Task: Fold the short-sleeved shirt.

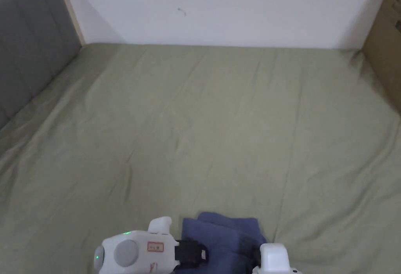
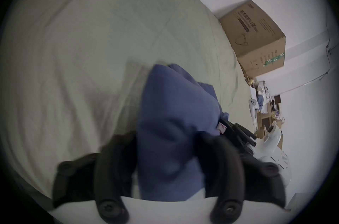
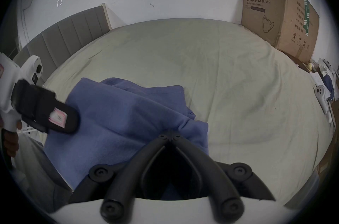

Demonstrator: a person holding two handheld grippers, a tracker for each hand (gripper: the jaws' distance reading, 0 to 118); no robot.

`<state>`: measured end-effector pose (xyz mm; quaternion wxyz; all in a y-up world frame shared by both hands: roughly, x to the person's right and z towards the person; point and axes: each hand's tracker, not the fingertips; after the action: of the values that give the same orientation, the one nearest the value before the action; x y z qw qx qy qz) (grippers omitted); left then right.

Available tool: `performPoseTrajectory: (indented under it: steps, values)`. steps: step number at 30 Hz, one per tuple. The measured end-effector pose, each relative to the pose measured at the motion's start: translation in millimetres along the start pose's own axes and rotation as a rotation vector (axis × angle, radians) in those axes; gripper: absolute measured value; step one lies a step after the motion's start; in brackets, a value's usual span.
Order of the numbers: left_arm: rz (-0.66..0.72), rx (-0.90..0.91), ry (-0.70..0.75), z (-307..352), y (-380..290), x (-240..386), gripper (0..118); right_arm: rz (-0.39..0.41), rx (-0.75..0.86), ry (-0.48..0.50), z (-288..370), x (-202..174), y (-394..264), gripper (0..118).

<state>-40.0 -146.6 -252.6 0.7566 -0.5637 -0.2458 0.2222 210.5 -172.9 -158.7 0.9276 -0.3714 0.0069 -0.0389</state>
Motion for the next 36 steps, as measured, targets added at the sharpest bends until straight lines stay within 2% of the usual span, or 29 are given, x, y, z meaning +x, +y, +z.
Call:
performPoseTrajectory:
  steps: [1,2,5,8,11,15,28,31,36]
  values:
    - [-0.008,0.002,0.005,-3,-1,3,41,-0.005,0.000,0.002,0,1,0,0]
    - [-0.025,-0.002,0.027,-4,-1,4,31,-0.014,0.000,0.007,1,2,0,0]
    - [-0.009,-0.003,0.013,-1,1,5,28,-0.065,-0.011,0.022,5,6,3,0]
    - [-0.092,0.040,0.014,16,5,11,18,-0.091,-0.045,0.046,15,10,16,0]
    - [-0.101,0.053,0.028,38,20,3,17,-0.091,0.011,0.060,32,12,22,0]
    - [-0.162,0.108,0.181,75,43,-24,17,-0.070,0.070,0.061,51,8,36,0]
    - [-0.166,0.219,0.564,220,118,-158,17,0.021,0.208,0.088,70,-28,93,0]
    - [-0.125,0.203,0.640,238,135,-199,17,0.033,0.224,0.096,64,-38,106,0]
    - [-0.027,0.158,0.681,250,149,-256,17,0.053,0.227,0.097,46,-54,124,0]
